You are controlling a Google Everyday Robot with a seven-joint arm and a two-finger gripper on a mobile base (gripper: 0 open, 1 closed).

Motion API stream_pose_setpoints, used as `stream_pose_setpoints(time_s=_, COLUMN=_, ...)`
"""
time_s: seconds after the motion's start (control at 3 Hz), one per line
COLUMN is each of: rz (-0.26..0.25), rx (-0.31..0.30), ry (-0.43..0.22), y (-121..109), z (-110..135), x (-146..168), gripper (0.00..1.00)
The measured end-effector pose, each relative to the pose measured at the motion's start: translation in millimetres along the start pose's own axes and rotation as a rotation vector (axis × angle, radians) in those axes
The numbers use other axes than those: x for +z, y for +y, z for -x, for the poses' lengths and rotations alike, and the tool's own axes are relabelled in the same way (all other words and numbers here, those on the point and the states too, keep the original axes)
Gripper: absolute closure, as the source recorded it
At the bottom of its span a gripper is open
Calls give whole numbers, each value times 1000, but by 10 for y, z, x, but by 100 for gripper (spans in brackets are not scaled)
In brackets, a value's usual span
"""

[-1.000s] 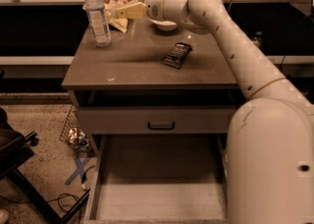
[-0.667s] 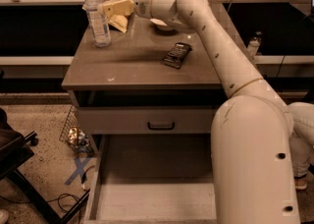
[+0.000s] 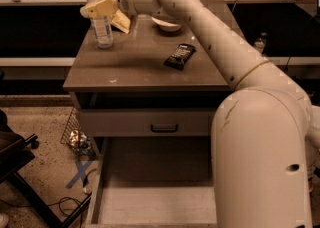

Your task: Place blue plastic bottle into middle drawer

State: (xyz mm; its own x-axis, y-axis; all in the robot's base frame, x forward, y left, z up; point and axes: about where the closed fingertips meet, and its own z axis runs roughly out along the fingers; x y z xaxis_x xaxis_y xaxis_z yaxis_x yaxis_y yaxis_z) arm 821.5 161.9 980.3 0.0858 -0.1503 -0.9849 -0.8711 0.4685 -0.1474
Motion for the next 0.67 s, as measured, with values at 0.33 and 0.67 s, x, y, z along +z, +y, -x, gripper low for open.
stream_pose_setpoints(time_s=0.33, rz=0, rx=-1, ry=53, y=108, z=-90, x=167, gripper=0)
stream_pose_setpoints(time_s=0.67, rz=29, rx=43, ry=49, y=157, z=-231, x=329, gripper=2)
